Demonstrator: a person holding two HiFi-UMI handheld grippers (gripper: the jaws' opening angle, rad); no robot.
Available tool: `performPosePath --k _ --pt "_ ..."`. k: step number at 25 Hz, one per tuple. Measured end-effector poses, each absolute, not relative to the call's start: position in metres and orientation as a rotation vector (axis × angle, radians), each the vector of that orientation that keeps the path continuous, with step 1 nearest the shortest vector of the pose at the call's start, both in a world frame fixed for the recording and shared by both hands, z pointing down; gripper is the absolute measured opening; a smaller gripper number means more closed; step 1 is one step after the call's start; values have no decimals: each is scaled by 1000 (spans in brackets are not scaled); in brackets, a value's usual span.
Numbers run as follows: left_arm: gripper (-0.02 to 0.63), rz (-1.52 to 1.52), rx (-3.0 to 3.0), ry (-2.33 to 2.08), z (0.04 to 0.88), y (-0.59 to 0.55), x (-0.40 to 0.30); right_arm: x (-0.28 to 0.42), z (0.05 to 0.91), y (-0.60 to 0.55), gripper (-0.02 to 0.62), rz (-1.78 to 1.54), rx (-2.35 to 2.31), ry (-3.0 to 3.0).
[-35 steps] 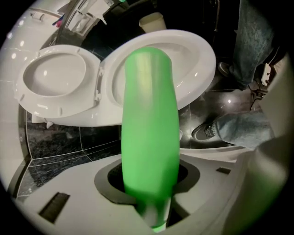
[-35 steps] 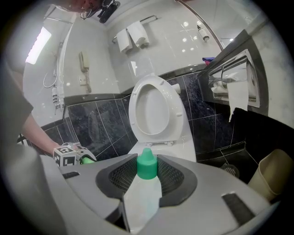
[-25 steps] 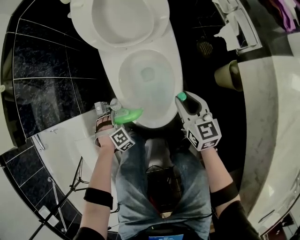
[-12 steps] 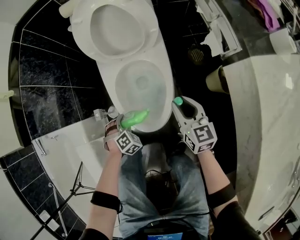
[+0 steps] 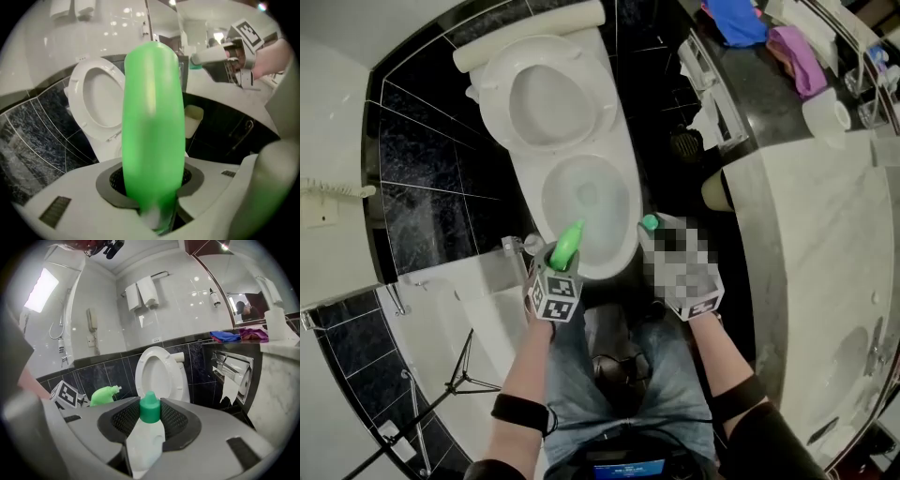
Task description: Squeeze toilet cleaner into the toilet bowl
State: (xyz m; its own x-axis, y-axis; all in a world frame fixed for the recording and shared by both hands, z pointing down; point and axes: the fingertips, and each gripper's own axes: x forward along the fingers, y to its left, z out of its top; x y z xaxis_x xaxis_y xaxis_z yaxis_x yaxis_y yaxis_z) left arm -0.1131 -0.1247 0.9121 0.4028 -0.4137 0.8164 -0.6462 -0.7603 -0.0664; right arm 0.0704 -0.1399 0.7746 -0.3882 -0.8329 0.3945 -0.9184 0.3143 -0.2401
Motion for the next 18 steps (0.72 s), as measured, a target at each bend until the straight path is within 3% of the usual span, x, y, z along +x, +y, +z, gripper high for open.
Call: performPosePath --k 18 --pt "187 871 2486 -1019 750 -135 -83 66 690 -128 152 641 1536 -2442"
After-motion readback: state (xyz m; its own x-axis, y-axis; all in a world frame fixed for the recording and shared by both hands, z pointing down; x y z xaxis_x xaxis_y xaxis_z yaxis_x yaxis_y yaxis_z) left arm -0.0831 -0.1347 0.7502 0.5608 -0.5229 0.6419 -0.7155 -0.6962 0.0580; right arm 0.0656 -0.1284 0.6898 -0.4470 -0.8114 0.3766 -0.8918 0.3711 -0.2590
